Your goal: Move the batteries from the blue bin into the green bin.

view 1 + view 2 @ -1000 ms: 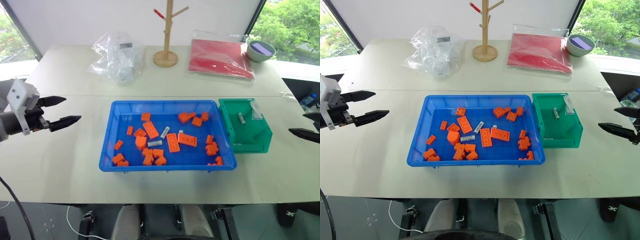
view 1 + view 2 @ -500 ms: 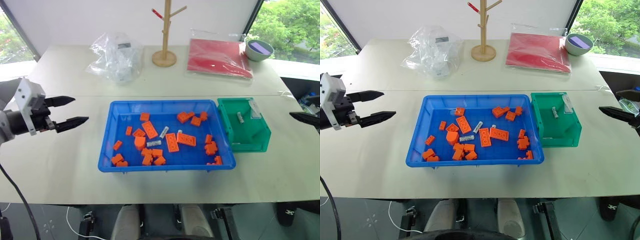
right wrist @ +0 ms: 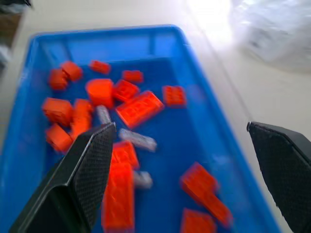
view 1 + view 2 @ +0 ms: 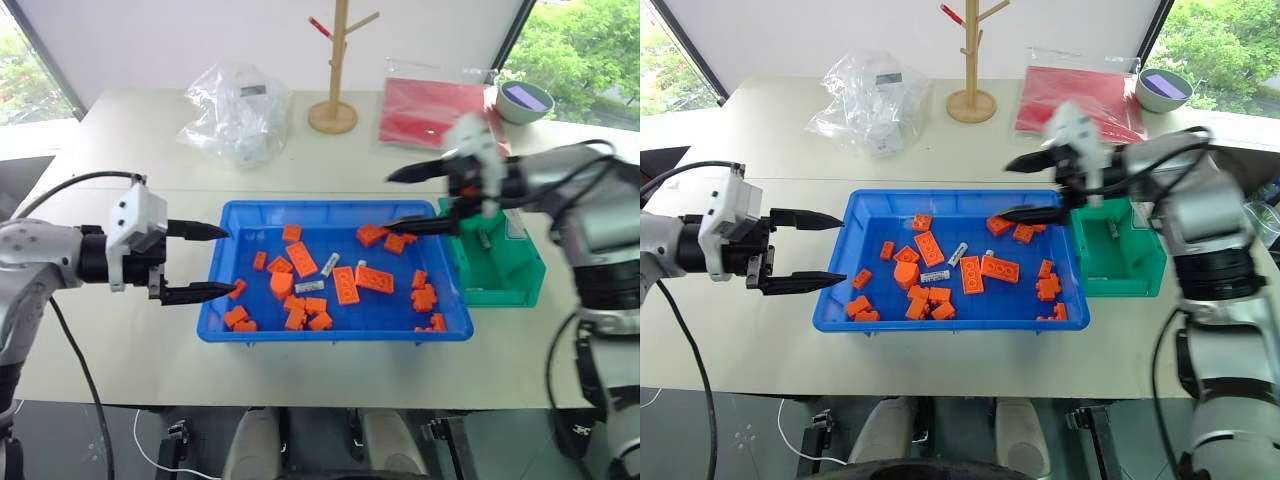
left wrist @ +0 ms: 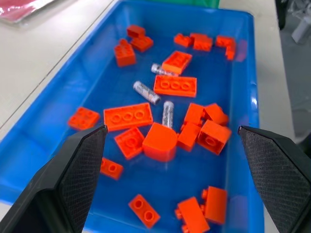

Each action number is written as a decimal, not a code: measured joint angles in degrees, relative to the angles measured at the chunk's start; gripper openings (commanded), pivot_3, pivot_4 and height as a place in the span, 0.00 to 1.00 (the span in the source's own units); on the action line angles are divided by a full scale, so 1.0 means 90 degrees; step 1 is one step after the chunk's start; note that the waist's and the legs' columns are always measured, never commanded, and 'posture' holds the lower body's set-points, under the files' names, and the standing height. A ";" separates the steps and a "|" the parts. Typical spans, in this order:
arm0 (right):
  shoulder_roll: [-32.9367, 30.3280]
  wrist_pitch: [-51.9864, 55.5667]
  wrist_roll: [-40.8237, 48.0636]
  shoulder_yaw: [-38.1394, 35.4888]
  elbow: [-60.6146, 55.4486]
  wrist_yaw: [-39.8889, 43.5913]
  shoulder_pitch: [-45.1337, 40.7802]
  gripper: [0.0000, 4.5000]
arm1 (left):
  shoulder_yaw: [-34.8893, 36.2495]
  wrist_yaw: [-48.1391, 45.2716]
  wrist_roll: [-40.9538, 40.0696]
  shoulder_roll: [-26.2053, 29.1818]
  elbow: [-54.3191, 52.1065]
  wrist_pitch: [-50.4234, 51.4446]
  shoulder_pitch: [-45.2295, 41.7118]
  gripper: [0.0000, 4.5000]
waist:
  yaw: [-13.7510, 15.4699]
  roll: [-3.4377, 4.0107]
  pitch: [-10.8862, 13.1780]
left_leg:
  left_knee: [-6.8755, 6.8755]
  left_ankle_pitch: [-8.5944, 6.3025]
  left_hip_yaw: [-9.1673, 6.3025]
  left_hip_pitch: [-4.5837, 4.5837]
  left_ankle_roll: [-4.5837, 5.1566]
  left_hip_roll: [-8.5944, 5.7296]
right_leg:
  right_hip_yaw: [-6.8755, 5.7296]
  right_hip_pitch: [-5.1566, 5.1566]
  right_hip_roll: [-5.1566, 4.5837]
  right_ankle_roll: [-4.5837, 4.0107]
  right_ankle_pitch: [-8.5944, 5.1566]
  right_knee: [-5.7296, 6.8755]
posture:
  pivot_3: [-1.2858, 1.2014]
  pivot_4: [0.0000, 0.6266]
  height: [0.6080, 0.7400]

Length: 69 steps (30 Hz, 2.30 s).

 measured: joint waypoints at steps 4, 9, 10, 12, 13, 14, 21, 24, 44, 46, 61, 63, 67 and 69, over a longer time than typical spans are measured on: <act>0.0653 0.0283 -0.0143 0.0556 -0.0219 -0.0448 0.0013 0.69 | -0.0078 0.0028 0.0138 0.0000 -0.0061 -0.0115 0.0044 1.00 | -0.0001 -0.0003 0.0000 | 0.0006 0.0000 0.0002 -0.0003 0.0000 -0.0006 | 0.0001 0.0002 -0.0009 -0.0001 -0.0001 -0.0003 | 0.52 0.24 0.97; 0.1043 0.0346 -0.0357 0.1051 -0.0366 -0.0782 0.0257 0.36 | -0.0077 0.0123 0.0139 0.0000 -0.0084 -0.0053 0.0033 1.00 | -0.0008 -0.0003 -0.0001 | 0.0005 0.0000 -0.0001 -0.0003 0.0000 -0.0007 | -0.0002 0.0002 -0.0003 0.0000 0.0000 -0.0001 | 0.52 0.24 0.97; 0.1057 0.0343 -0.0389 0.1146 -0.0374 -0.0799 0.0331 0.36 | -0.0076 0.0146 0.0138 0.0000 -0.0089 -0.0046 0.0033 1.00 | -0.0010 -0.0003 -0.0001 | 0.0005 0.0000 -0.0001 -0.0003 0.0001 -0.0007 | -0.0002 0.0002 -0.0003 0.0000 0.0000 -0.0001 | 0.52 0.24 0.97; 0.1093 0.0336 -0.0485 0.1320 -0.0380 -0.0806 0.0430 0.36 | -0.0076 0.0182 0.0136 0.0000 -0.0105 0.0012 0.0028 1.00 | -0.0020 -0.0003 -0.0001 | 0.0005 0.0000 -0.0001 -0.0002 0.0001 -0.0007 | -0.0002 0.0003 -0.0002 0.0001 0.0000 -0.0001 | 0.52 0.24 0.97; 0.1142 0.0325 -0.0521 0.1404 -0.0376 -0.0813 0.0453 0.36 | -0.0076 0.0190 0.0136 0.0000 -0.0111 0.0023 0.0027 1.00 | -0.0022 -0.0003 -0.0001 | 0.0005 0.0000 -0.0001 -0.0002 0.0001 -0.0007 | -0.0002 0.0002 -0.0001 0.0001 0.0000 -0.0001 | 0.52 0.24 0.97; 0.1225 0.0248 -0.0595 0.1486 -0.0357 -0.0830 0.0470 0.36 | -0.0076 0.0196 0.0136 -0.0001 -0.0116 0.0026 0.0020 1.00 | -0.0029 -0.0004 -0.0001 | 0.0005 0.0000 -0.0001 0.0000 0.0001 -0.0006 | -0.0002 0.0002 0.0001 0.0001 0.0001 0.0000 | 0.52 0.24 0.97; 0.1513 -0.0458 -0.1187 0.1932 0.0378 -0.0890 0.0619 0.36 | -0.0114 0.0207 0.0134 -0.0046 -0.0158 0.0035 -0.0068 1.00 | -0.0038 -0.0005 -0.0002 | 0.0005 0.0001 0.0000 0.0001 0.0000 -0.0006 | -0.0002 0.0003 0.0004 0.0002 0.0001 0.0000 | 0.52 0.24 0.97; 0.1689 -0.0776 -0.1400 0.1966 0.0760 -0.0888 0.0594 0.36 | -0.0243 0.0225 0.0134 -0.0088 -0.0167 0.0060 -0.0200 1.00 | -0.0034 -0.0006 -0.0002 | 0.0005 0.0001 -0.0002 0.0001 0.0000 -0.0006 | -0.0003 0.0004 0.0005 0.0003 0.0001 0.0001 | 0.52 0.24 0.97; 0.1944 -0.1895 -0.2242 0.2106 0.1626 -0.0717 0.0617 0.02 | -0.0328 0.0414 0.0027 -0.0105 -0.0213 0.0177 -0.0442 1.00 | -0.0033 -0.0012 -0.0006 | 0.0005 0.0002 -0.0004 0.0009 -0.0003 -0.0006 | -0.0003 0.0015 0.0005 0.0004 0.0002 0.0001 | 0.52 0.24 0.97; 0.1933 -0.1854 -0.2251 0.2092 0.1573 -0.0683 0.0624 0.02 | -0.0344 0.0413 0.0030 -0.0112 -0.0182 0.0160 -0.0480 1.00 | -0.0032 -0.0012 -0.0006 | 0.0005 0.0002 -0.0005 0.0009 -0.0002 -0.0006 | -0.0002 0.0015 0.0005 0.0004 0.0002 0.0001 | 0.52 0.24 0.97; 0.0879 0.1063 -0.0676 -0.0092 -0.0700 -0.0777 0.0178 0.02 | -0.0813 0.0216 0.0304 -0.0402 0.0244 -0.0240 -0.0767 1.00 | 0.0025 -0.0014 -0.0005 | 0.0005 0.0002 -0.0012 0.0003 -0.0003 -0.0007 | -0.0011 0.0014 -0.0001 0.0002 0.0000 -0.0003 | 0.52 0.24 0.97; 0.0233 0.1342 -0.0501 -0.0665 -0.0776 -0.0848 0.0270 0.02 | -0.0812 0.0200 0.0324 -0.0410 0.0326 -0.0276 -0.0712 1.00 | 0.0040 -0.0014 -0.0005 | 0.0004 0.0002 -0.0010 0.0003 -0.0002 -0.0011 | -0.0010 0.0017 -0.0007 0.0000 -0.0001 -0.0011 | 0.52 0.24 0.97; -0.0954 0.1347 -0.0526 -0.1720 -0.0449 -0.1177 0.1038 0.02 | -0.0808 0.0202 0.0365 -0.0446 0.0373 -0.0306 -0.0489 1.00 | 0.0007 -0.0017 -0.0003 | 0.0003 0.0001 -0.0006 0.0002 -0.0001 -0.0012 | -0.0007 0.0016 -0.0010 -0.0002 -0.0002 -0.0015 | 0.52 0.24 0.97; -0.1398 0.1273 -0.0580 -0.2091 -0.0325 -0.1227 0.1550 0.02 | -0.0802 0.0198 0.0370 -0.0456 0.0396 -0.0320 -0.0459 1.00 | -0.0002 -0.0016 -0.0003 | 0.0002 0.0001 -0.0006 0.0002 -0.0001 -0.0011 | -0.0007 0.0014 -0.0007 -0.0002 -0.0002 -0.0014 | 0.52 0.24 0.97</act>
